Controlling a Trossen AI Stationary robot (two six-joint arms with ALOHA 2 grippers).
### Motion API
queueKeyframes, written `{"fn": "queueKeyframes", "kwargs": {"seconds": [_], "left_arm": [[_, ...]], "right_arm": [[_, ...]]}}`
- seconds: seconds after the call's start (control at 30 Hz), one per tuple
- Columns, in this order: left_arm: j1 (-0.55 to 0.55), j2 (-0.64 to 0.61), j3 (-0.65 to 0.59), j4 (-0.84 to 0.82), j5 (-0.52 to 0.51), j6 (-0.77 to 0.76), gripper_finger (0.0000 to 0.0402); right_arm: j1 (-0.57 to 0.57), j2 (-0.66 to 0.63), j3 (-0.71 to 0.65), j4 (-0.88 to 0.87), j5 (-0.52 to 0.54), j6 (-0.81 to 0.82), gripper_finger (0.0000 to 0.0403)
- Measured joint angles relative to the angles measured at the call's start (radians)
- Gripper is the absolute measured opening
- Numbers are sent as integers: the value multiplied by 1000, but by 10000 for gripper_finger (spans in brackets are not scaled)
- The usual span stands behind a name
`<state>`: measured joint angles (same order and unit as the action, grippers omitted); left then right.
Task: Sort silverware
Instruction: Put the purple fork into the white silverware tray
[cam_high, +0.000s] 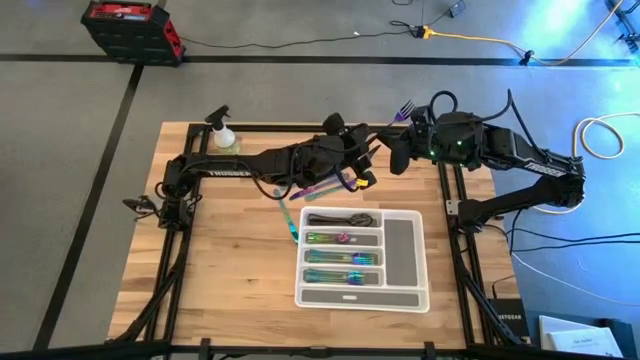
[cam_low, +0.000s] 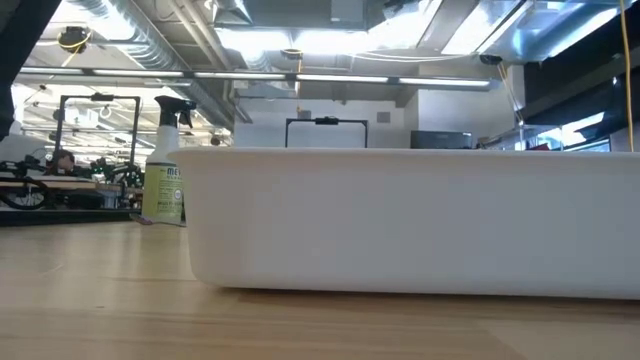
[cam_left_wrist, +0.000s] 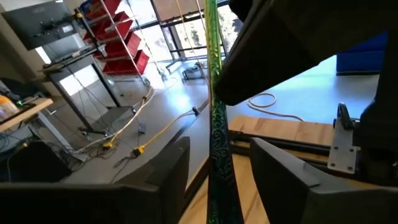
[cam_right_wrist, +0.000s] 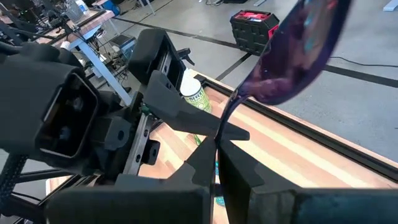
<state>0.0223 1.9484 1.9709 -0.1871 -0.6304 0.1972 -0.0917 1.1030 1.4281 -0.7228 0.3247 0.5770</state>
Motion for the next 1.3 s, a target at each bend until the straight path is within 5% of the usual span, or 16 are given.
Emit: {"fn": "queueKeyframes", "kwargs": {"seconds": [0.7, 1.3], "left_arm": [[0, 0, 0, 2, -27, -1, 135], [0, 0, 0, 3, -27, -15, 69]], "right_arm": [[0, 0, 0, -29, 4, -6, 0], [0, 0, 0, -30, 5, -6, 0]]}}
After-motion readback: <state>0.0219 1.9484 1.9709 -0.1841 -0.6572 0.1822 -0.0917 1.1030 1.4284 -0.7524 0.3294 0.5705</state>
